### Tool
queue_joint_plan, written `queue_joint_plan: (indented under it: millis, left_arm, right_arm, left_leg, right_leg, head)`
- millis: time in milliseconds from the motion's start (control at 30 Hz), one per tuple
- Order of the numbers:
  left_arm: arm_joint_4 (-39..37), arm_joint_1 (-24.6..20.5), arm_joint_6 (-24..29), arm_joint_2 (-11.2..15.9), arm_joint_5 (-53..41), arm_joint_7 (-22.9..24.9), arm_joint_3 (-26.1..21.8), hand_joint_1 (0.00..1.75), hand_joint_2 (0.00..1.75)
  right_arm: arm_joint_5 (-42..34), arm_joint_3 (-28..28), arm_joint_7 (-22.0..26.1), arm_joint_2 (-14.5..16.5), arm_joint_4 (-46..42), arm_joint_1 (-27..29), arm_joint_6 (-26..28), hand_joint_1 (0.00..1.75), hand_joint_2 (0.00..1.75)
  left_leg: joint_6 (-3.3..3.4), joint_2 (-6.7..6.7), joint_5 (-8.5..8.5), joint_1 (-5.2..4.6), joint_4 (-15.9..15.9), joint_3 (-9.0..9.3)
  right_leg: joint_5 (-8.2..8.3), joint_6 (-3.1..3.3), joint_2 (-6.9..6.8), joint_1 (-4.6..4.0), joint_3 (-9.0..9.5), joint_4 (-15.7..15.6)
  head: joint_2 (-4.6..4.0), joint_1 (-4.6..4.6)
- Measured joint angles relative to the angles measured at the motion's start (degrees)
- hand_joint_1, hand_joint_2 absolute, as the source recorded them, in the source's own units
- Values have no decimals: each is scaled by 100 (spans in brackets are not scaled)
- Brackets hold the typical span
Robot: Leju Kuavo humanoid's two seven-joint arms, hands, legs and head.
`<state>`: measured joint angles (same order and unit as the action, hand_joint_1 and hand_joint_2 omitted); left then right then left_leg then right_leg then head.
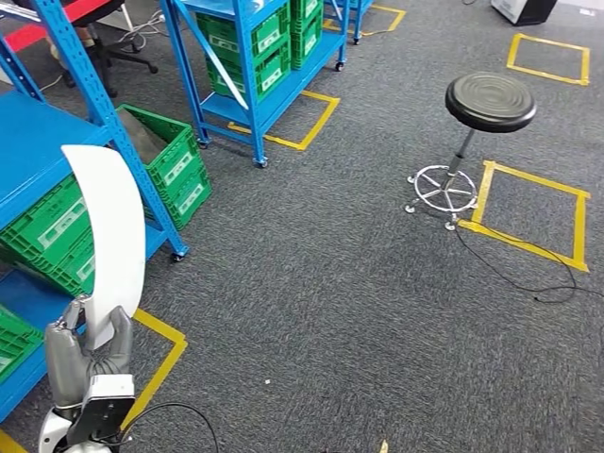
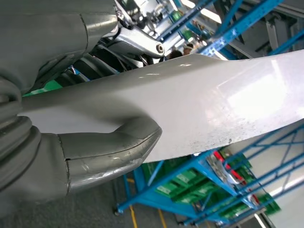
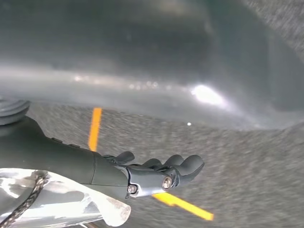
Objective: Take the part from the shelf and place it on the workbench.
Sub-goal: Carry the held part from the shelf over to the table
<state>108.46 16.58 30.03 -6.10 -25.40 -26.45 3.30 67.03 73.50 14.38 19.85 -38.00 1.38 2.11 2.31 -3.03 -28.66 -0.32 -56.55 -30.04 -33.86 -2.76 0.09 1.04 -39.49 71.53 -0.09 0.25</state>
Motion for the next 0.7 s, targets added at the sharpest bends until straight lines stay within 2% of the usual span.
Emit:
queue_joint_plan:
  millis: [33, 67, 100, 133, 167, 233, 300, 367, 433, 467, 500, 533, 600, 633, 667, 700]
  left_arm:
    - [-13, -18, 5, 3, 15, -4, 20, 175, 175]
    - [-22, -38, 9, 5, 34, -9, 41, 175, 175]
    - [-29, -59, 8, 7, 53, -17, 58, 175, 175]
    - [-35, -81, 3, 9, 81, -31, 74, 175, 175]
    - [-41, -102, -7, 10, 128, -52, 91, 175, 175]
    - [-55, -150, -36, 17, 266, -113, 129, 175, 175]
    - [-68, -204, -58, 36, 371, -172, 160, 175, 175]
    - [-86, -230, -65, 60, 403, -198, 174, 175, 175]
    - [-115, -230, -65, 82, 422, -203, 184, 175, 175]
    - [-129, -231, -64, 92, 428, -203, 187, 175, 175]
    - [-140, -234, -65, 99, 433, -203, 190, 175, 175]
    - [-147, -239, -69, 103, 448, -204, 193, 175, 175]
    - [-154, -257, -121, 109, 562, -230, 199, 175, 175]
    - [-156, -273, -171, 113, 666, -254, 203, 175, 175]
    - [-161, -289, -241, 120, 795, -277, 207, 175, 175]
    - [-168, -305, -328, 128, 950, -299, 214, 175, 175]
  right_arm:
    - [-45, -27, -26, -2, -3, 20, 28, 0, 0]
    - [-81, -59, -45, -5, -5, 34, 52, 0, 0]
    - [-108, -92, -54, -8, -7, 41, 74, 0, 0]
    - [-137, -125, -61, -10, -7, 44, 101, 0, 0]
    - [-176, -154, -69, -11, -7, 49, 136, 0, 0]
    - [-296, -205, -87, -11, -7, 76, 232, 0, 0]
    - [-414, -257, -97, -10, -7, 99, 322, 0, 0]
    - [-469, -321, -97, -9, -6, 98, 360, 0, 0]
    - [-483, -363, -97, -10, -5, 95, 368, 0, 0]
    - [-485, -369, -97, -11, -5, 99, 372, 0, 0]
    - [-487, -372, -97, -11, -5, 104, 375, 0, 0]
    - [-493, -377, -95, -11, -5, 107, 378, 0, 0]
    - [-524, -401, -79, -11, -5, 106, 389, 0, 0]
    - [-543, -420, -69, -11, -5, 104, 397, 0, 0]
    - [-562, -441, -68, -12, -4, 108, 405, 0, 0]
    - [-582, -462, -83, -13, 1, 120, 411, 0, 0]
  left_leg:
    - [-1, -71, -1, -10, -6, -1]
    - [-7, -135, -3, -20, -13, 1]
    - [-20, -193, -9, -38, -28, 1]
    - [-38, -243, -12, -51, -41, 0]
    - [-60, -292, -11, -62, -51, 0]
    - [-114, -352, -17, -58, -62, 1]
    - [-186, -171, -165, -31, -206, -41]
    - [-244, 135, -551, 5, -812, -270]
    - [-270, 254, -878, 34, -1571, -575]
    - [-277, 265, -881, 45, -1724, -632]
    - [-280, 275, -765, 59, -1647, -588]
    - [-278, 303, -565, 74, -1362, -452]
    - [-264, 515, -186, 113, -579, -100]
    - [-253, 612, -108, 124, -303, 14]
    - [-241, 685, -92, 126, -156, 60]
    - [-226, 681, -106, 116, -127, 56]
  right_leg:
    - [157, 15, -46, -5, 237, -340]
    - [276, 40, -173, -21, 504, -767]
    - [368, 76, -290, -41, 728, -1122]
    - [410, 112, -375, -63, 869, -1354]
    - [412, 145, -424, -84, 920, -1458]
    - [459, 203, -316, -85, 900, -1470]
    - [509, 261, -213, -59, 886, -1495]
    - [560, 312, -95, -44, 860, -1508]
    - [597, 333, 48, -46, 817, -1504]
    - [610, 326, 126, -47, 804, -1500]
    - [619, 317, 206, -46, 796, -1494]
    - [627, 306, 284, -44, 794, -1486]
    - [641, 272, 435, -46, 768, -1455]
    - [654, 242, 499, -48, 732, -1436]
    - [673, 204, 558, -44, 685, -1421]
    - [699, 159, 611, -36, 640, -1415]
  head:
    - [0, 1]
    - [0, 0]
    - [0, -4]
    - [0, -7]
    - [0, -11]
    - [1, -13]
    - [1, -24]
    - [0, -38]
    - [0, -37]
    - [0, -37]
    - [0, -37]
    - [0, -38]
    - [0, -37]
    - [1, -35]
    - [1, -32]
    - [1, -31]
